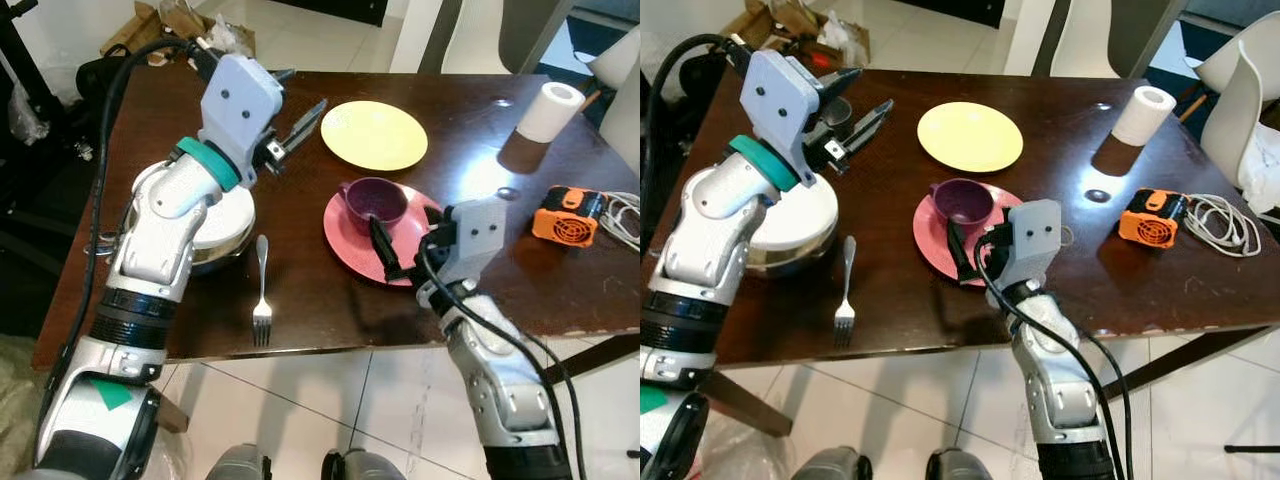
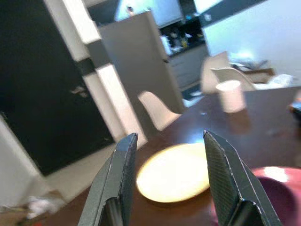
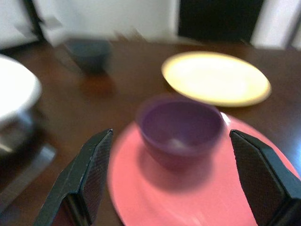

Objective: Setting the table

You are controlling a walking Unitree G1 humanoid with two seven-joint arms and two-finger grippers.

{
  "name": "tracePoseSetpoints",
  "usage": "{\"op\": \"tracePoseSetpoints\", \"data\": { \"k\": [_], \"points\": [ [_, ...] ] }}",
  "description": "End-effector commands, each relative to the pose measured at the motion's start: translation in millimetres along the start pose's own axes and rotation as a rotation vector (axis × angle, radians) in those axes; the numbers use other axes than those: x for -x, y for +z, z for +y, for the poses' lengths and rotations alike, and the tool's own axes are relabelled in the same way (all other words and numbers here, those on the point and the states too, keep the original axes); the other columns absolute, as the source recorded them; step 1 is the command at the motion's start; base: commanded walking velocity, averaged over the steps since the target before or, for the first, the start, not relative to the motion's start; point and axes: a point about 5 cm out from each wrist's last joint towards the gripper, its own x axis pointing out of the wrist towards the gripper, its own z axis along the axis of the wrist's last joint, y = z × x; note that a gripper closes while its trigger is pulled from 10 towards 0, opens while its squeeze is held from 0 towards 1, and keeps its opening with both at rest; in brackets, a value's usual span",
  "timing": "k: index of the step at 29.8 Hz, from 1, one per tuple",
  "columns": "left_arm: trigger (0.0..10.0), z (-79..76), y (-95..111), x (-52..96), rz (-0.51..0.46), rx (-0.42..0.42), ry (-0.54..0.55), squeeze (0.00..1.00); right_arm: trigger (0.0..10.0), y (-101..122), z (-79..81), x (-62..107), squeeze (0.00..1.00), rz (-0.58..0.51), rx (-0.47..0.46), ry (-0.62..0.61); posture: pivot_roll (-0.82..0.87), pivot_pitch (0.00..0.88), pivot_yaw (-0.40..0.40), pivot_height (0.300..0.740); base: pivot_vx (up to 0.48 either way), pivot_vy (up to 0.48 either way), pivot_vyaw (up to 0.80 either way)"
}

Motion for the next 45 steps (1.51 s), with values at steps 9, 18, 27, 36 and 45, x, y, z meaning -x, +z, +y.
{"op": "tracePoseSetpoints", "data": {
  "k": [9, 18, 27, 36, 45],
  "points": [
    [10.0, -48.4, -19.2, -13.6, 0.084, 0.032, -0.167, 0.00, 10.0, -14.6, -23.0, -12.4, 0.00, 0.059, -0.016, -0.069, 0.09, 0.010, 0.030, 0.740, 0.000, 0.000, 0.00],
    [10.0, -39.1, -33.2, 12.5, 0.184, -0.079, -0.217, 0.00, 10.0, 18.1, -55.1, -50.7, 0.00, 0.012, -0.137, -0.037, 0.14, 0.073, 0.003, 0.740, 0.000, 0.000, 0.00],
    [10.0, -27.5, -43.1, 55.4, 0.313, -0.130, -0.318, 0.00, 10.0, 32.6, -66.8, -66.3, 0.00, 0.055, -0.190, 0.074, 0.18, 0.120, -0.035, 0.740, 0.000, 0.000, 0.00],
    [10.0, -13.5, -20.8, 65.0, 0.273, -0.117, -0.250, 0.00, 10.0, 36.4, -67.4, -73.4, 0.00, 0.128, -0.251, 0.246, 0.22, 0.145, -0.064, 0.740, 0.000, 0.000, 0.00],
    [10.0, -16.1, -9.8, 60.3, 0.235, -0.100, -0.259, 0.00, 10.0, 4.6, -69.0, -69.4, 0.00, 0.305, -0.268, 0.253, 0.22, 0.145, -0.067, 0.740, 0.000, 0.000, 0.00]
  ]
}}
